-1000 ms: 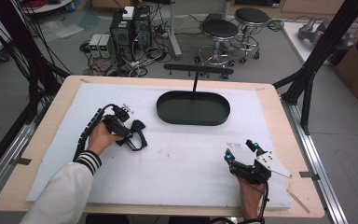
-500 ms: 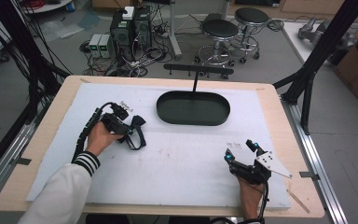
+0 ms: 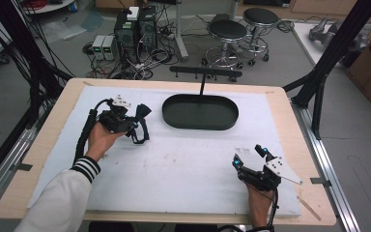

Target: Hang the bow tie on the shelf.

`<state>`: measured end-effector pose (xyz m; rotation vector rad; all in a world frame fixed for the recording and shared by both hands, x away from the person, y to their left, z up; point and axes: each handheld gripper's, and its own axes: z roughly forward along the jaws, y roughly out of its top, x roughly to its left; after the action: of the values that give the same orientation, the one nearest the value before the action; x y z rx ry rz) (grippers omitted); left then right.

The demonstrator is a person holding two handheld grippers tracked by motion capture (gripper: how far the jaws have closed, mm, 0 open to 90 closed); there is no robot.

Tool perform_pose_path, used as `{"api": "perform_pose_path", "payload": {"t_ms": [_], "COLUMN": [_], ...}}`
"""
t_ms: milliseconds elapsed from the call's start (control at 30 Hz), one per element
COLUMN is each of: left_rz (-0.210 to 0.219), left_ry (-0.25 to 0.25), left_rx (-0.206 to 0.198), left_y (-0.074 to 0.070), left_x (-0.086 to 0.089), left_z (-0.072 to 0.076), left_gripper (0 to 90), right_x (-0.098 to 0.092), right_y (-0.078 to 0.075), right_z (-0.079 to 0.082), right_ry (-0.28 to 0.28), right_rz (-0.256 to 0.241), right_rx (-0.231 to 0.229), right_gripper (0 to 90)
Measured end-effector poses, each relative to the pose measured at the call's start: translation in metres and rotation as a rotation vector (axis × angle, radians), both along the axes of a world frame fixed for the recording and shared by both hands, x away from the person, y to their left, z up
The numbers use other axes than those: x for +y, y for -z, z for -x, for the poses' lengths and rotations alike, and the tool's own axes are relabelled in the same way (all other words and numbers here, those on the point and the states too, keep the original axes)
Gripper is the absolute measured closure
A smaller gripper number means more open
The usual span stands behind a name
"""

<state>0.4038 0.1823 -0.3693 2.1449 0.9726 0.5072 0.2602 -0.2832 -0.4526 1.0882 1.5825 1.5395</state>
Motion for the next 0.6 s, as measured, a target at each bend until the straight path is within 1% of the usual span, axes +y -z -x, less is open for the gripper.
{"api": "perform_pose_path", "payload": {"t_ms": [100, 133, 167, 200, 267, 367, 433, 467, 500, 567, 600], "left_rz": [0.024, 0.041, 0.041, 0.054, 0.067, 0.067, 0.09, 0.095, 0.097, 0.105, 0.114], "left_ry": [0.0, 0.001, 0.001, -0.001, 0.006, 0.013, 0.016, 0.021, 0.026, 0.028, 0.037], "left_rx": [-0.053, -0.057, -0.057, -0.07, -0.082, -0.092, -0.103, -0.104, -0.117, -0.121, -0.128], "left_y": [-0.006, -0.008, -0.008, -0.012, -0.016, -0.02, -0.023, -0.024, -0.027, -0.028, -0.032], "left_x": [0.0, -0.001, -0.001, -0.001, -0.003, -0.004, -0.005, -0.005, -0.007, -0.008, -0.01], "left_z": [0.002, 0.003, 0.003, 0.003, 0.003, 0.003, 0.004, 0.004, 0.004, 0.004, 0.003], "left_gripper": [76.0, 75.9, 76.0, 75.9, 75.9, 76.0, 76.0, 76.0, 76.0, 76.0, 76.0], "right_x": [0.0, 0.0, 0.0, 0.0, 0.0, 0.0, 0.0, 0.0, 0.0, 0.0, 0.0], "right_y": [0.0, 0.0, 0.0, 0.0, 0.0, 0.0, 0.0, 0.0, 0.0, 0.0, 0.0], "right_z": [0.0, 0.0, 0.0, 0.0, 0.0, 0.0, 0.0, 0.0, 0.0, 0.0, 0.0], "right_ry": [0.001, 0.0, 0.0, 0.0, 0.001, 0.001, 0.001, 0.001, 0.001, 0.001, -0.001], "right_rz": [-0.002, -0.002, -0.002, -0.002, -0.001, -0.001, -0.001, -0.002, -0.003, -0.003, -0.004], "right_rx": [0.002, 0.001, 0.002, 0.001, 0.001, 0.001, 0.001, 0.001, 0.002, 0.002, 0.002], "right_gripper": [10.3, 10.3, 10.3, 10.4, 10.3, 10.3, 10.3, 10.3, 10.3, 10.3, 10.4]}}
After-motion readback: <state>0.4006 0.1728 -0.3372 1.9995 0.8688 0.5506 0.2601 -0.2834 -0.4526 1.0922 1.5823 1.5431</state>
